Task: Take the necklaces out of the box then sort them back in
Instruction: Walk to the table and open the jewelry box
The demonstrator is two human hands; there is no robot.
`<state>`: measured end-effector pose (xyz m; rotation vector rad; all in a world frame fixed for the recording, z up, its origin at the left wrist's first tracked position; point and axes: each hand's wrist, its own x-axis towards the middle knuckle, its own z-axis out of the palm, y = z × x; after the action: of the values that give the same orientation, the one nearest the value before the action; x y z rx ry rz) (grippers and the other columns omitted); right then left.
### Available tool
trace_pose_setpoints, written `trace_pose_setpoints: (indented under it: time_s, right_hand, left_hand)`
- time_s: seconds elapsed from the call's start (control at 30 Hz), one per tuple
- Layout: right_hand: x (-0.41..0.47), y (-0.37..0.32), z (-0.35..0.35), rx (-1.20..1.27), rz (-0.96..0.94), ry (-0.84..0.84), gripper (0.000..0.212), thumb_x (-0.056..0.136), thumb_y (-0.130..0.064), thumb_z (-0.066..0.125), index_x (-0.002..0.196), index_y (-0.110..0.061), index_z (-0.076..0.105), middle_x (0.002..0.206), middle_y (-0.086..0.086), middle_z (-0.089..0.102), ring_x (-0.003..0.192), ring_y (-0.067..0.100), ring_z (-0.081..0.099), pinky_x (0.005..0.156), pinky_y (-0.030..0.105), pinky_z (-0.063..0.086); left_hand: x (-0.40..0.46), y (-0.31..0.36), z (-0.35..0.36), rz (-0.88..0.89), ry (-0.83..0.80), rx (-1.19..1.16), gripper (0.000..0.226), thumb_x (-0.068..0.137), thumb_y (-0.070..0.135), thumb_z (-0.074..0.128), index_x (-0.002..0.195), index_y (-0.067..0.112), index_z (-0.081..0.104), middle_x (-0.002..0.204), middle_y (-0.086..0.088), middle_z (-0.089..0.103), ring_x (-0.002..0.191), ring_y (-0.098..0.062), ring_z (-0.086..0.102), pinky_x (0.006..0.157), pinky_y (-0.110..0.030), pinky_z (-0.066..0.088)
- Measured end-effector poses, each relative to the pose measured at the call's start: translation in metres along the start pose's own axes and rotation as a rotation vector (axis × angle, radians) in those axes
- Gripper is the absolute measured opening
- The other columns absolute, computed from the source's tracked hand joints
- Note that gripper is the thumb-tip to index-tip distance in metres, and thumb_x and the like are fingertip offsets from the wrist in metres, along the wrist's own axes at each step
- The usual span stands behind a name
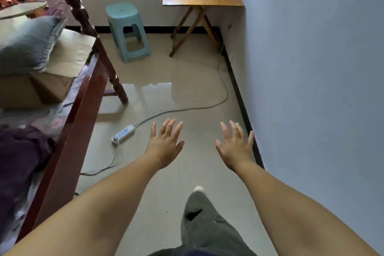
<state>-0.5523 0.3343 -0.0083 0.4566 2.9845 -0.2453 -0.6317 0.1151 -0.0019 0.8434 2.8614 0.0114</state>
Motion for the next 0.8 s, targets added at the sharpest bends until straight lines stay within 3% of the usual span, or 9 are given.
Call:
trace_pose_setpoints:
  time_s: [0.4, 0.8]
  right_hand:
    - [0.310, -0.017, -0.049, -0.045, -0.110, -0.018, 0.061, 0.096, -0.048, 0.029, 0.150, -0.030, 0.007, 0.160, 0.003, 0.008, 0.147, 0.020, 0.003, 0.113, 0.058, -0.004]
    - [0.610, -0.073, -0.101, 0.017, 0.002, -0.002, 0.060, 0.097, -0.048, 0.025, 0.150, -0.030, 0.004, 0.160, 0.002, 0.005, 0.147, 0.019, 0.001, 0.114, 0.056, -0.004]
  left_hand:
    - [0.274, -0.085, -0.060, -0.139, 0.028, -0.055, 0.061, 0.097, 0.045, 0.022, 0.147, 0.022, -0.006, 0.158, -0.005, 0.001, 0.144, -0.020, -0.005, 0.114, -0.052, -0.005]
    - [0.570, -0.221, -0.135, -0.066, 0.036, -0.030, 0.060, 0.097, 0.044, 0.022, 0.147, 0.022, -0.004, 0.158, -0.005, 0.002, 0.144, -0.022, -0.006, 0.115, -0.053, -0.004]
